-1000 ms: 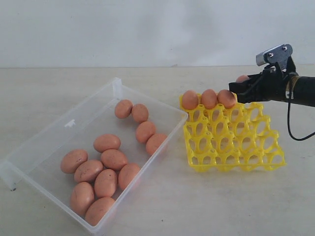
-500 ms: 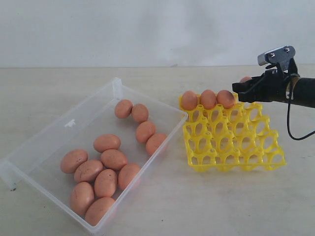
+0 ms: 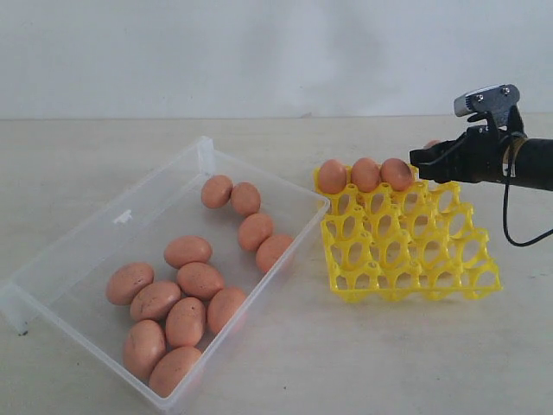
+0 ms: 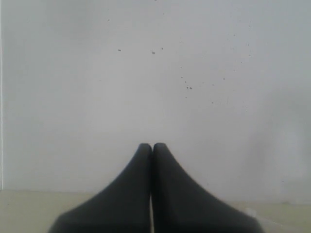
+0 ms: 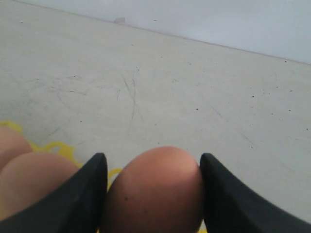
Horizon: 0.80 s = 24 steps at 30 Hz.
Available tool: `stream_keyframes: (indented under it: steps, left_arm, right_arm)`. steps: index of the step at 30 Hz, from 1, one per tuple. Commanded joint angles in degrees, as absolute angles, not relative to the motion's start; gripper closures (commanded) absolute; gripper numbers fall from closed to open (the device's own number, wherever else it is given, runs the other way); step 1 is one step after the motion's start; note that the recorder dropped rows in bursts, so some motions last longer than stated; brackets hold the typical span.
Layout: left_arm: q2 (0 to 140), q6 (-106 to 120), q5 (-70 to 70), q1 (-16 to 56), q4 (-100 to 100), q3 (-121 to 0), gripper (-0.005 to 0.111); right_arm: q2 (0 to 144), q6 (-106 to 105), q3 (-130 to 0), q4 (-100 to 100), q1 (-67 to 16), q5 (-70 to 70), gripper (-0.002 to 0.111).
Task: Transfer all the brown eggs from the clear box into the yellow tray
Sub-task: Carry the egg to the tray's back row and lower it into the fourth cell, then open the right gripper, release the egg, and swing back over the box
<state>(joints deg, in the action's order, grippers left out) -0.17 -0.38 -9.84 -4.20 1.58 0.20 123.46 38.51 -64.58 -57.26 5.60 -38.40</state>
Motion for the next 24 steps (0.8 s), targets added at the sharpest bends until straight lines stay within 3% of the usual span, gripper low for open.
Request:
stream_keyframes:
  steps: [1,4,10,24]
  left_arm:
    - [0.0,-0.4,-11.0,-3.9,1.6,0.0,0.111]
    - [0.0,-0.4,-10.7,-3.9,1.6,0.0,0.111]
    - [0.0,-0.4,-10.7,-3.9,1.6,0.0,0.111]
    - [0.0,-0.4,-10.7,-3.9,1.6,0.0,0.111]
  right_arm:
    - [123.3,39.1,-64.7,-57.9,5.6,-38.7,0.067]
    - [123.3,39.1,-64.7,-57.9,5.6,-38.7,0.066]
    - [123.3,39.5,-64.7,-57.9,5.6,-38.7,0.046]
    - [120.3,38.9,-64.7,-55.5,5.7,-45.3,0.046]
